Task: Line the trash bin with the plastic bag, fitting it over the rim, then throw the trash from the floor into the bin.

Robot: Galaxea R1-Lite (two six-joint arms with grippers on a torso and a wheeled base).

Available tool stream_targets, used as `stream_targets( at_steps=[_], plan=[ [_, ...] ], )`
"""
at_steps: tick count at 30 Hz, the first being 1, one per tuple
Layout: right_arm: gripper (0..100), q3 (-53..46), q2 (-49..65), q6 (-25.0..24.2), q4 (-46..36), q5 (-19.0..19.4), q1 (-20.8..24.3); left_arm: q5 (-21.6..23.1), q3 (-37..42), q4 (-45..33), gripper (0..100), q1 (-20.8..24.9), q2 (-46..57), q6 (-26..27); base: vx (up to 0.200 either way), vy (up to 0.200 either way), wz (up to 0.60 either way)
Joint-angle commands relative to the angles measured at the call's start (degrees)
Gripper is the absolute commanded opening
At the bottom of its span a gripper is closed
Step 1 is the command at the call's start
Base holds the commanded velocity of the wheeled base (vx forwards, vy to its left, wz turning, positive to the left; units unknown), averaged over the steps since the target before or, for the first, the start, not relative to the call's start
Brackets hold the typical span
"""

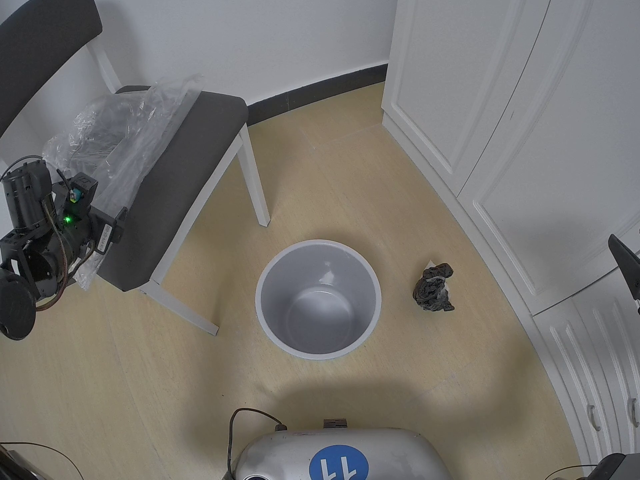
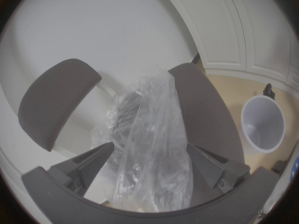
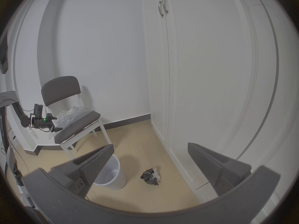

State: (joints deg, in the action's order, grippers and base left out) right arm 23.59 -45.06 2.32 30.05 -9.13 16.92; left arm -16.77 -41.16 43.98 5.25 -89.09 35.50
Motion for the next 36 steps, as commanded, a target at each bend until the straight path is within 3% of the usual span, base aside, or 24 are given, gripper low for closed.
stream_targets(
  at_steps=[1,12,20,27,31,36],
  plan=[
    [100,0.0,0.0,0.0,0.0,0.0,0.0,-1.2,-2.5,0.0,100,1.7,-2.5,-0.1,0.000,0.000,0.00],
    [100,-0.2,0.1,0.0,0.0,0.0,0.0,-3.4,-6.8,4.5,100,1.5,-8.7,-0.1,0.000,0.000,0.00],
    [100,-0.2,0.0,0.0,0.0,0.0,0.0,-3.8,-8.7,4.7,100,-4.3,-7.4,-0.2,0.000,0.000,0.00],
    [100,0.1,0.4,0.0,0.0,0.0,0.0,-2.2,-8.9,2.3,100,-12.6,-4.0,-0.3,0.000,0.000,0.00],
    [100,-0.1,0.4,0.1,0.0,0.0,0.0,-1.3,-9.9,0.1,100,-13.7,-2.7,-1.7,0.000,0.000,0.00],
    [100,-0.1,0.5,0.1,0.0,0.1,0.0,1.0,-10.9,-9.3,100,-11.0,1.3,-4.9,0.000,0.000,0.00]
  ],
)
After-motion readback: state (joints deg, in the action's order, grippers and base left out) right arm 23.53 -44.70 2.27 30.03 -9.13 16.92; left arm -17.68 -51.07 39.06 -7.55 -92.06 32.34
